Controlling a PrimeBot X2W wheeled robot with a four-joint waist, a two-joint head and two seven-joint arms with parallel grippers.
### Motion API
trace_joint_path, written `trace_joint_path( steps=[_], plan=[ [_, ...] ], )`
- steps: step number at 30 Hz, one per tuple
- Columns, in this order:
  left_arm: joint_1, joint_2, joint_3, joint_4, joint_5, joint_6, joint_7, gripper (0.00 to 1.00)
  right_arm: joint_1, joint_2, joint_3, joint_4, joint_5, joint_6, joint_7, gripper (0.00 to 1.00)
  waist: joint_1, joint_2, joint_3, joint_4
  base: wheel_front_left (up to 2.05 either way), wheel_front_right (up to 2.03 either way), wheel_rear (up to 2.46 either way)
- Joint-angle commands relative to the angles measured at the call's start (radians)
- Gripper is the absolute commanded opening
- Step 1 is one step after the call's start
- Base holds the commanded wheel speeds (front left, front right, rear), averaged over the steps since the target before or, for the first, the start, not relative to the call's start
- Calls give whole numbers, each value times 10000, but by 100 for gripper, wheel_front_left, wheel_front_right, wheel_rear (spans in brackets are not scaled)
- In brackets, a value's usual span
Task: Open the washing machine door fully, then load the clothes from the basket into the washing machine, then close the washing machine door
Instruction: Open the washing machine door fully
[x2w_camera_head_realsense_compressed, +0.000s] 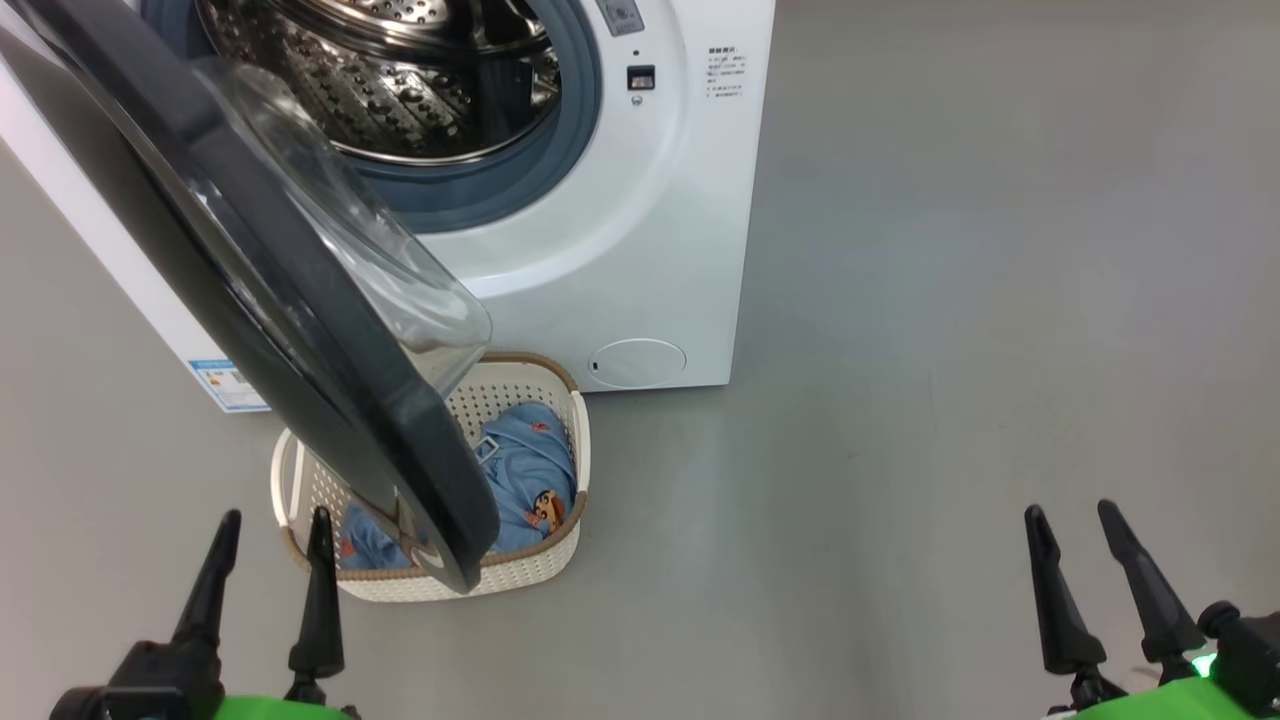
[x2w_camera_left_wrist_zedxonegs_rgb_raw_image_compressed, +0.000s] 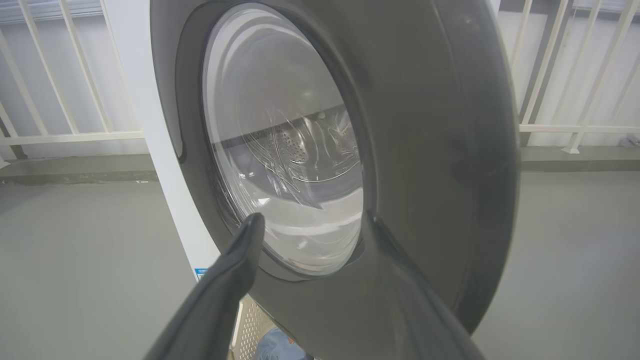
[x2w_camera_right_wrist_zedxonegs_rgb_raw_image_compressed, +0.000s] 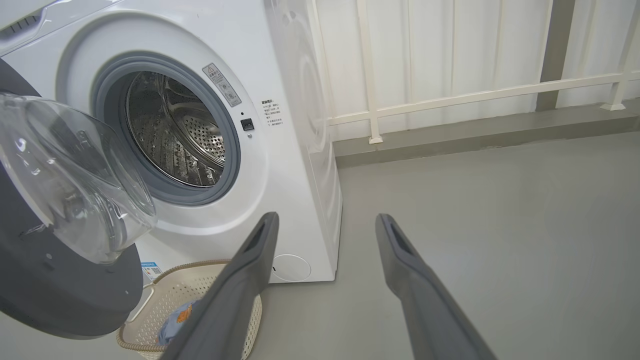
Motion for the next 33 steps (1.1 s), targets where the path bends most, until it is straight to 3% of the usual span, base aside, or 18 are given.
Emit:
trace_joint_path(
  steps=[1,33],
  plan=[
    [-17,166,369,-328,-25,83,-63,100,92,-67,199,-292,-277,17,-120,100,0,0,-55,-14,0,0,0],
    [358,166,303,-260,32,144,-63,100,535,441,-132,-14,-1184,17,-120,100,0,0,-353,30,0,0,0]
  ],
)
